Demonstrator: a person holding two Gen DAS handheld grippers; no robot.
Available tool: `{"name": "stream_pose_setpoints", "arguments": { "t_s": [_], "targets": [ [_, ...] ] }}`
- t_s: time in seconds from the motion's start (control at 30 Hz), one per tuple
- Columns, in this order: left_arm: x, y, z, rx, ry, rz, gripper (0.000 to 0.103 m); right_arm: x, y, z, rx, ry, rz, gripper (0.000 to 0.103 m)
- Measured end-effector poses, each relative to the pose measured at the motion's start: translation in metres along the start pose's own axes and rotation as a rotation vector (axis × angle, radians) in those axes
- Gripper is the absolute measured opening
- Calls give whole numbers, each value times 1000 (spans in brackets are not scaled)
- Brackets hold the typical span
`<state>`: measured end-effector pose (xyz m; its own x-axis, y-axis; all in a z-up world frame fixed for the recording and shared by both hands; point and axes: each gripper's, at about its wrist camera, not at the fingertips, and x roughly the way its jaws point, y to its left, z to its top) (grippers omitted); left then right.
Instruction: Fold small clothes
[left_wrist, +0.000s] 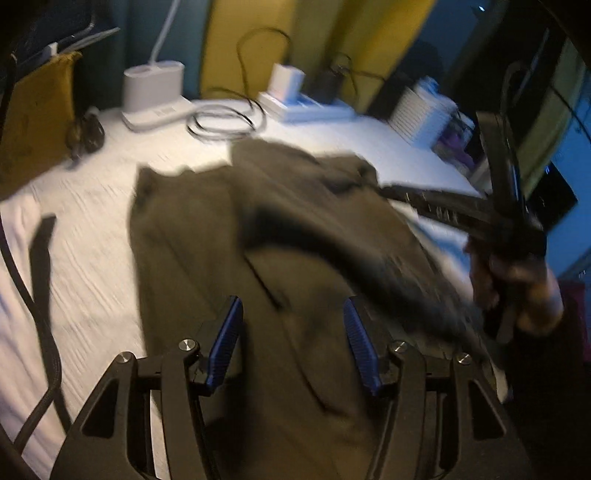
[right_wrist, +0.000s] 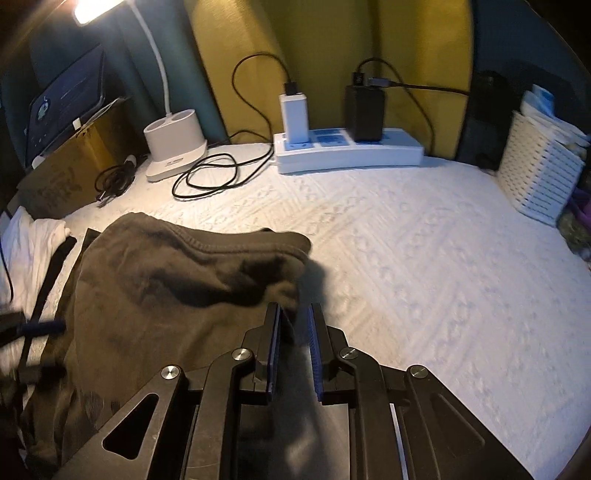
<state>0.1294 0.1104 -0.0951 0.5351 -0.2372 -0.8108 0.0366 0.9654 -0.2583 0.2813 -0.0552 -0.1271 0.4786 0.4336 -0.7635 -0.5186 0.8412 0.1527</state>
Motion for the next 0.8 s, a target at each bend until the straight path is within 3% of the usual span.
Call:
{"name": "stream_pose_setpoints", "arguments": {
  "t_s": [0.23,0.37,0.5,0.57,0.63,0.67,0.7,0.77,0.8],
  "targets": [
    [-5,-23,-31,8,25,-5,57,-24,-4,-25,-1,-2,-23,16],
    [-5,-35,-44,65,-6,29,55,-34,-6,-42,-12,10,-45,16],
    [-7,-38,-49,95,-43,69,17,-39,-8,-59,-28,31,-80,16],
    [-14,-39,-50,101,-62,74,6,-39,-11,-66,-29,48,-110,16],
    [-22,-39,-50,96,-83,65,4,-40,-14,-72,-26,54,-128,17],
    [-27,-39,-50,91,-94,70,4,-42,-16,-74,-23,52,-130,27],
    [-32,-38,-51,84,-100,69,4,-44,-17,-76,-22,53,-140,53],
    [-40,-35,-53,64,-117,70,4,-46,-20,-79,-17,51,-157,90],
    [-41,-35,-54,61,-119,75,4,-48,-22,-82,-11,45,-159,90]
  ]
}}
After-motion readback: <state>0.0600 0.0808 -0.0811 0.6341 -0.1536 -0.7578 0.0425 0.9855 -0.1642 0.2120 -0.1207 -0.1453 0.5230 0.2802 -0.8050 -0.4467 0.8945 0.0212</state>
